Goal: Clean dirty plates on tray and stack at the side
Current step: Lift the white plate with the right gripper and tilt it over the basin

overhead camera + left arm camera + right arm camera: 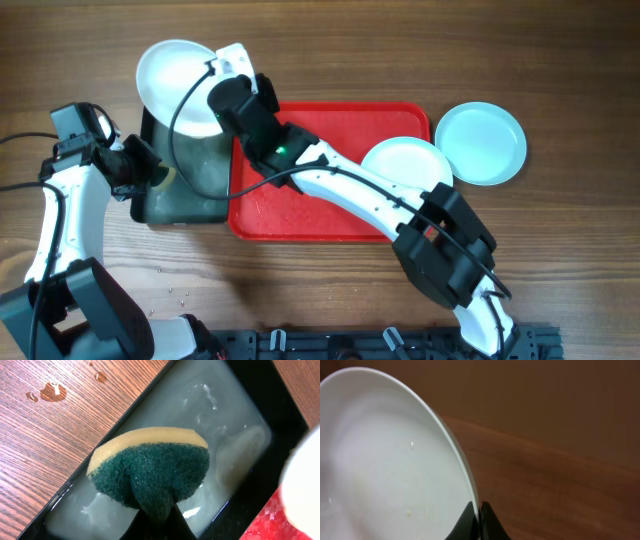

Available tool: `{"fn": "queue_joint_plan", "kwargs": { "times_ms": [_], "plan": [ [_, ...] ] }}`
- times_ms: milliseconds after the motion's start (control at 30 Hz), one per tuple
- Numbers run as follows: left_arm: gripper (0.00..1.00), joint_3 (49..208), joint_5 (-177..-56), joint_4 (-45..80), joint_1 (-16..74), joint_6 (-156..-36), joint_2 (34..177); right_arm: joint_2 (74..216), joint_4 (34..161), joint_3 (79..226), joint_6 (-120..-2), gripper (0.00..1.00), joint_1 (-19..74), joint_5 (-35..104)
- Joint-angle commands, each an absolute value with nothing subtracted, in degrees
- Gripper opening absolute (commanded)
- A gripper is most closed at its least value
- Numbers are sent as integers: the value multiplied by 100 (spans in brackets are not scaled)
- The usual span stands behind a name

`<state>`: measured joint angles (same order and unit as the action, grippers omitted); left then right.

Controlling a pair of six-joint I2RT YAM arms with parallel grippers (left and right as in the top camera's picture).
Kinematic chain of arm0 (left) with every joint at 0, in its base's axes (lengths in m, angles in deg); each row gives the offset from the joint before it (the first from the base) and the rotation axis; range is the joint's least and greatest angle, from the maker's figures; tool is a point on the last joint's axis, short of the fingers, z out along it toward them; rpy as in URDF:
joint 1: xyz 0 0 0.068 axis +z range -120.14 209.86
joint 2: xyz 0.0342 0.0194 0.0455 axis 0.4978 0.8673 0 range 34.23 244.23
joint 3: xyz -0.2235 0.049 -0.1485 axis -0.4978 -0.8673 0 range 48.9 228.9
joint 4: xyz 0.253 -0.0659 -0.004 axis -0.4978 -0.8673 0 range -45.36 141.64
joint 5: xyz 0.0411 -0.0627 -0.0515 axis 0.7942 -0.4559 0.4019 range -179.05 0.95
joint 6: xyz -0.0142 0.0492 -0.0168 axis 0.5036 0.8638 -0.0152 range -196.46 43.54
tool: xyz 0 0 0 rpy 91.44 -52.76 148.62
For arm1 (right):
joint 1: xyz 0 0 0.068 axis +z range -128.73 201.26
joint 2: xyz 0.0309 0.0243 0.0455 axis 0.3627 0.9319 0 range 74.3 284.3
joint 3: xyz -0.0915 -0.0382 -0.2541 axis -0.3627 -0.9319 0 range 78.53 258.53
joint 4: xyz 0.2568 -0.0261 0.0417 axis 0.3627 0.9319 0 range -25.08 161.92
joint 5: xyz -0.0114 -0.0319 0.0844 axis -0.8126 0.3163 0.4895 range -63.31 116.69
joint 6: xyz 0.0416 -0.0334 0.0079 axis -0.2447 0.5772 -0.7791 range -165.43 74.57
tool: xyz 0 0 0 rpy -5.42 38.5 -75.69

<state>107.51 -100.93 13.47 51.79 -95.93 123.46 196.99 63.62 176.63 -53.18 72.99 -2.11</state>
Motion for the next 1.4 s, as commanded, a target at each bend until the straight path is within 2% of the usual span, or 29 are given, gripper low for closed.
{"fn": "queue_joint_plan", "kwargs": {
  "times_ms": [0, 133, 267, 400, 800, 900, 1100, 1233, 1367],
  "plan": [
    [4, 10733, -10161, 1347, 5205, -9626, 12209, 19765, 5914, 17834, -3956, 4, 7417, -878],
    [4, 10733, -10163, 1347, 5205, -9626, 12209, 19765, 5110, 17834, -2625, 4, 7629, -1085],
    [4, 10733, -10163, 1345, 5205, -9623, 12209, 19765, 3862, 17834, -745, 4, 7826, -1087],
    [4, 10733, -10163, 1342, 5205, -9626, 12209, 19765, 3311, 17834, 260, 4, 7957, -1085],
    [4, 10733, -10163, 1327, 5205, -9623, 12209, 19765, 3263, 17834, -194, 4, 7922, -934],
    [4, 10733, -10163, 1329, 5205, -9623, 12209, 19765, 3388, 17834, -1025, 4, 7782, -954],
    [4, 10733, -10165, 1331, 5199, -9623, 12209, 19765, 3582, 17832, -1163, 4, 7723, -934],
    [4, 10733, -10165, 1331, 5183, -9623, 12209, 19765, 3602, 17834, -1716, 4, 7721, -937],
    [4, 10733, -10165, 1327, 5183, -9623, 12209, 19765, 4415, 17832, -2819, 4, 7671, -956]
  ]
}}
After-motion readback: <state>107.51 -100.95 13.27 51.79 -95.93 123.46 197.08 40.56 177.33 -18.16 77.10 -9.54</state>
